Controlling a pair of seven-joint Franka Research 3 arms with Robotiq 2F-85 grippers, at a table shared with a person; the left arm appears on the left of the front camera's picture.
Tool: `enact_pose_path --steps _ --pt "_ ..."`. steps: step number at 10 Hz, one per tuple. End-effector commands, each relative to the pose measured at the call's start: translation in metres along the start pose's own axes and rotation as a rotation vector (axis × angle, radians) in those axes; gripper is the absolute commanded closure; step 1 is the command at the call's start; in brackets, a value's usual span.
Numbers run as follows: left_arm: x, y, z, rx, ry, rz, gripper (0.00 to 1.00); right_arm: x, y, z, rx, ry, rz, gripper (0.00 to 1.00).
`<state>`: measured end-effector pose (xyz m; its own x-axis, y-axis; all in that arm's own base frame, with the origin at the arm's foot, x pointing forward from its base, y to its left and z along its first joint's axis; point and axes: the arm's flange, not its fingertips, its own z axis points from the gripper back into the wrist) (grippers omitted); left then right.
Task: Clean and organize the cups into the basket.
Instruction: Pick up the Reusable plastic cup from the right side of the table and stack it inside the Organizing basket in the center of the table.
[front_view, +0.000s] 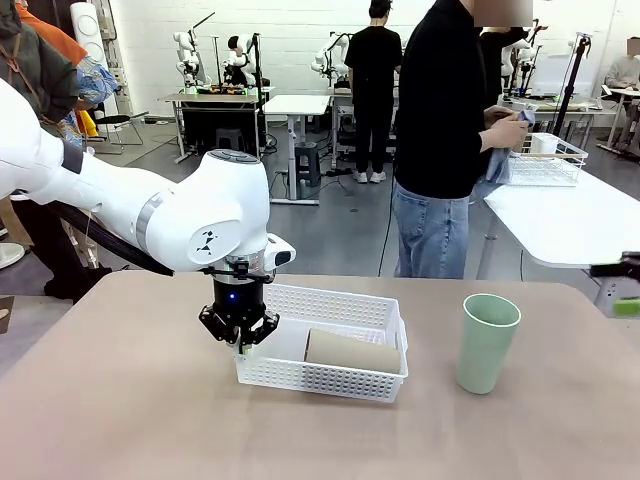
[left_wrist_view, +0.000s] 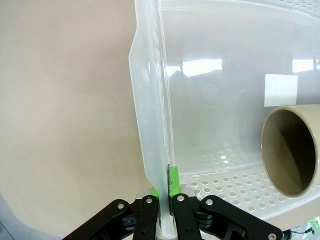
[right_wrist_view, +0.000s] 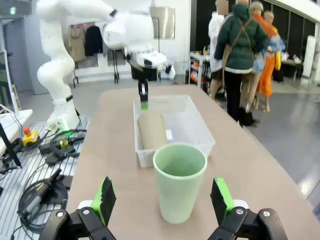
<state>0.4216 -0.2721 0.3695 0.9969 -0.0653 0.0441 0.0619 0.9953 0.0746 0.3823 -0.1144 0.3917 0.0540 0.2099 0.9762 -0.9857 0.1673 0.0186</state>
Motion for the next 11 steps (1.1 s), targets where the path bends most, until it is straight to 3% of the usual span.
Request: enact_pose_path --steps 1,4,8,11 --pt "-0.001 0.0 0.0 0.004 -0.002 0.001 1.0 -0.022 -0.011 -0.024 0.004 0.086 0.019 0.0" --pt "-0.001 0.0 0.0 0.004 -0.002 0.001 1.0 -0.053 -0.029 -0.041 0.017 0.083 0.028 0.0" --pt "-0.001 0.0 0.0 0.004 -0.002 0.001 1.0 -0.084 -0.055 -0.07 0.052 0.177 -0.097 0.0" --pt "-0.001 0.0 0.0 0.004 -0.002 0.001 1.0 -0.086 -0.043 -0.062 0.057 0.16 -0.065 0.0"
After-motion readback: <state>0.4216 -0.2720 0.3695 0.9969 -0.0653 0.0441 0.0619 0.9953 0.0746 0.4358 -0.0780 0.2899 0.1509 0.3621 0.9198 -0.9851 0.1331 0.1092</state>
